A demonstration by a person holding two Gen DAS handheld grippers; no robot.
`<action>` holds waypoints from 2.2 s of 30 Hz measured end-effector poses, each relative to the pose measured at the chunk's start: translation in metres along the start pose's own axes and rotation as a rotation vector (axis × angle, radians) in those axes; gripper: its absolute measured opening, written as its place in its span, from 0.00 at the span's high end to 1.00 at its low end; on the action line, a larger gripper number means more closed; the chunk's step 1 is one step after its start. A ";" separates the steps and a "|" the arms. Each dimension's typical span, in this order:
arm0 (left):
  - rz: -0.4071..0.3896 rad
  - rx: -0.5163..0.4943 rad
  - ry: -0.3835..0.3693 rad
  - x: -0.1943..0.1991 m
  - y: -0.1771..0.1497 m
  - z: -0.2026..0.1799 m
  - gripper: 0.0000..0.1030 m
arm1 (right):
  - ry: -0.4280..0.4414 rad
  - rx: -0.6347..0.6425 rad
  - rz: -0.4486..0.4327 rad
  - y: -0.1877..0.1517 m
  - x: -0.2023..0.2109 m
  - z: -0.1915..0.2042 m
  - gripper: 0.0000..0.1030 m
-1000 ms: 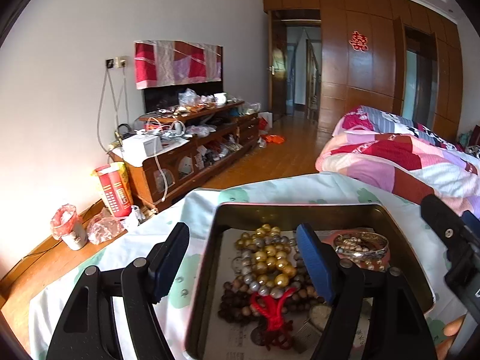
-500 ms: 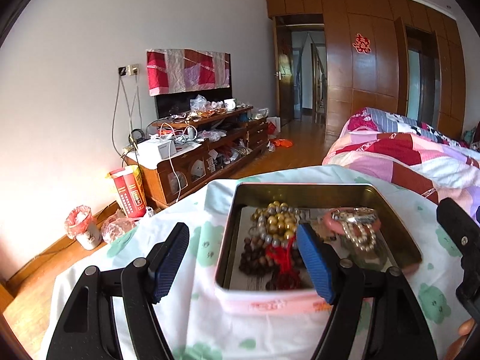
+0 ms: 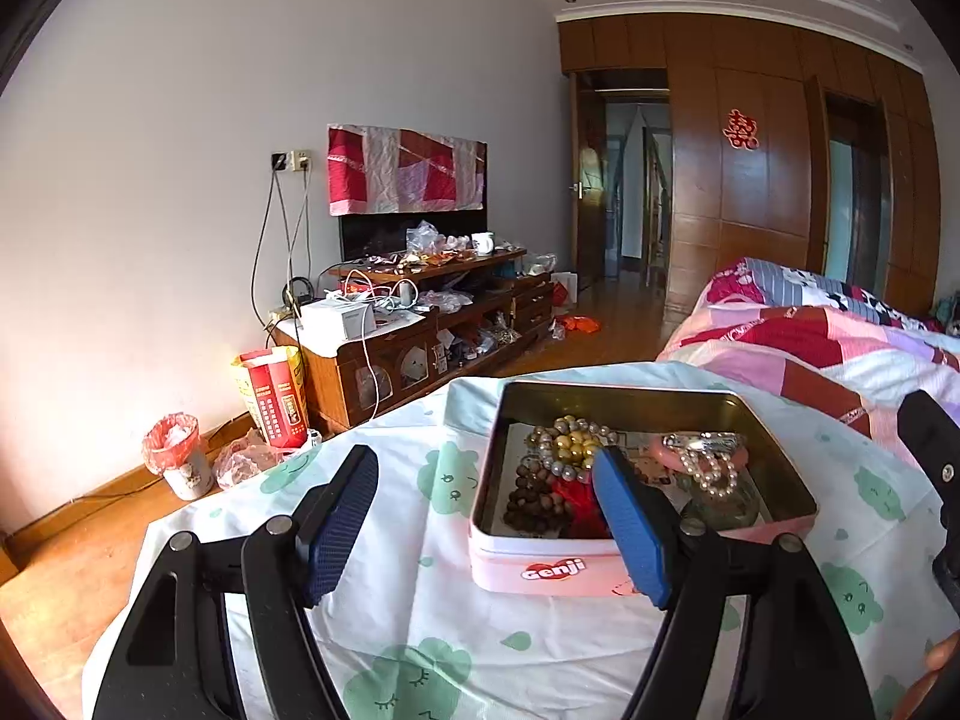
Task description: Organize jewelry
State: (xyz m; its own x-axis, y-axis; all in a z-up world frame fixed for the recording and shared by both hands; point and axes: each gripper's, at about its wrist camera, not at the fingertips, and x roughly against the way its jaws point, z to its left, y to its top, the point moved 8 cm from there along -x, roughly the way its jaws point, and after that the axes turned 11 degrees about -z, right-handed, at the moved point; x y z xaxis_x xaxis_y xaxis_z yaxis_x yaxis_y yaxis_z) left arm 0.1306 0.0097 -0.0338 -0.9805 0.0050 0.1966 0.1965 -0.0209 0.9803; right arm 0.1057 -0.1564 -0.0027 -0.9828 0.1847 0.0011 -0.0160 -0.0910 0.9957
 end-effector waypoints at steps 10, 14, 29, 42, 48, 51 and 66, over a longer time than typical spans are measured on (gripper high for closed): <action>-0.003 -0.016 -0.003 0.002 0.001 -0.001 0.28 | 0.007 0.014 0.003 -0.002 0.001 0.002 0.00; -0.004 -0.018 -0.003 0.002 0.001 -0.001 0.28 | 0.006 0.013 0.002 -0.002 0.001 0.002 0.00; -0.004 -0.017 -0.003 0.002 0.001 -0.001 0.28 | 0.003 0.012 0.001 -0.001 0.003 0.000 0.00; -0.003 -0.017 -0.004 0.002 0.000 -0.001 0.28 | 0.002 0.012 0.000 -0.001 0.003 -0.001 0.00; 0.002 -0.016 -0.006 0.002 0.001 -0.002 0.28 | 0.003 0.013 -0.001 0.000 0.002 0.000 0.00; 0.001 -0.018 -0.002 0.001 0.002 -0.002 0.28 | 0.002 0.012 0.001 -0.001 0.002 0.000 0.00; -0.009 -0.027 -0.016 0.002 0.003 -0.007 0.27 | -0.004 0.010 0.014 -0.002 0.004 -0.008 0.00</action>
State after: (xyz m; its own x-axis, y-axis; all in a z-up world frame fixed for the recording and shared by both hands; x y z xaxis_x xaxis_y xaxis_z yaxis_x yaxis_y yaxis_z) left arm 0.1290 0.0031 -0.0305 -0.9819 0.0216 0.1882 0.1870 -0.0479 0.9812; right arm 0.1001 -0.1633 -0.0056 -0.9821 0.1878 0.0149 -0.0009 -0.0841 0.9965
